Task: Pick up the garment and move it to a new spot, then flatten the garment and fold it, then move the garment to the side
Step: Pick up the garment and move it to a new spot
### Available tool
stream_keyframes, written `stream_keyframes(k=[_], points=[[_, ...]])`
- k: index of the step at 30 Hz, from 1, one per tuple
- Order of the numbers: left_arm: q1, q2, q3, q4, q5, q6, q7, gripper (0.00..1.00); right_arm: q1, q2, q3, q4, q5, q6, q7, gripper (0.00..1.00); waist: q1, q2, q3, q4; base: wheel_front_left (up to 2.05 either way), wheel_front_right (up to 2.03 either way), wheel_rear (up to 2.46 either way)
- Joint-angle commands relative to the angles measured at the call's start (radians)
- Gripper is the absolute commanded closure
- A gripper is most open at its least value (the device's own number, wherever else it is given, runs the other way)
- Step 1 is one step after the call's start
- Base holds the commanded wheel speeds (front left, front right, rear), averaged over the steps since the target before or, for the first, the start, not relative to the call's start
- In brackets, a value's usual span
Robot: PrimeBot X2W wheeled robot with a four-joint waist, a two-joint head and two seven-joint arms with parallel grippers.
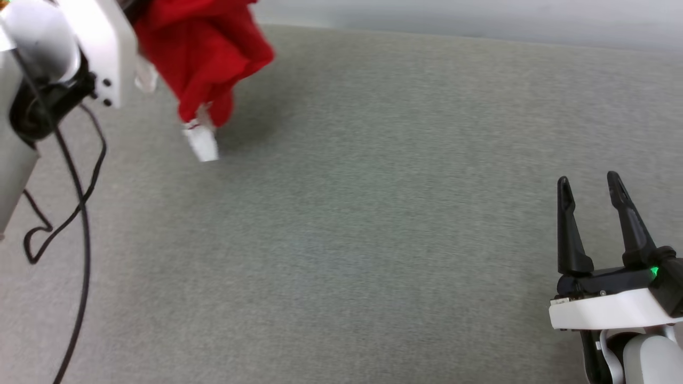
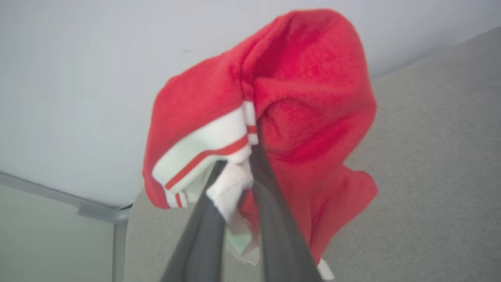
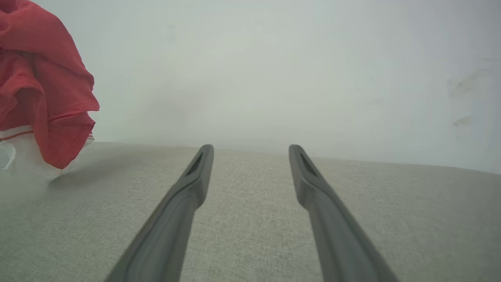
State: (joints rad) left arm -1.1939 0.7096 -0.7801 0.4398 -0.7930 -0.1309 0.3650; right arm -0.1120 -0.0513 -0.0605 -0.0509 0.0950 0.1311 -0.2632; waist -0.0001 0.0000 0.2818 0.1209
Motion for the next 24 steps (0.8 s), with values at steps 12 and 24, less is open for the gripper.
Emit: stream_keyframes(k=[12, 24], points=[[-0.11, -0.106, -0.133, -0.227, 0.059, 0.003, 0.059, 1.0, -0.005, 0.002, -0.001, 0.004, 0.072, -0.001, -0.002, 0.0, 0.0001, 0.0, 0.002, -0.238, 0.0, 0.0, 0.0], [-0.133, -0.231, -0.301, -0.297, 0.045, 0.003, 0.042, 1.0, 0.001, 0.002, -0.006, 0.01, 0.107, -0.001, -0.002, 0.0, 0.0001, 0.0, 0.014, -0.331, 0.0, 0.0, 0.0]])
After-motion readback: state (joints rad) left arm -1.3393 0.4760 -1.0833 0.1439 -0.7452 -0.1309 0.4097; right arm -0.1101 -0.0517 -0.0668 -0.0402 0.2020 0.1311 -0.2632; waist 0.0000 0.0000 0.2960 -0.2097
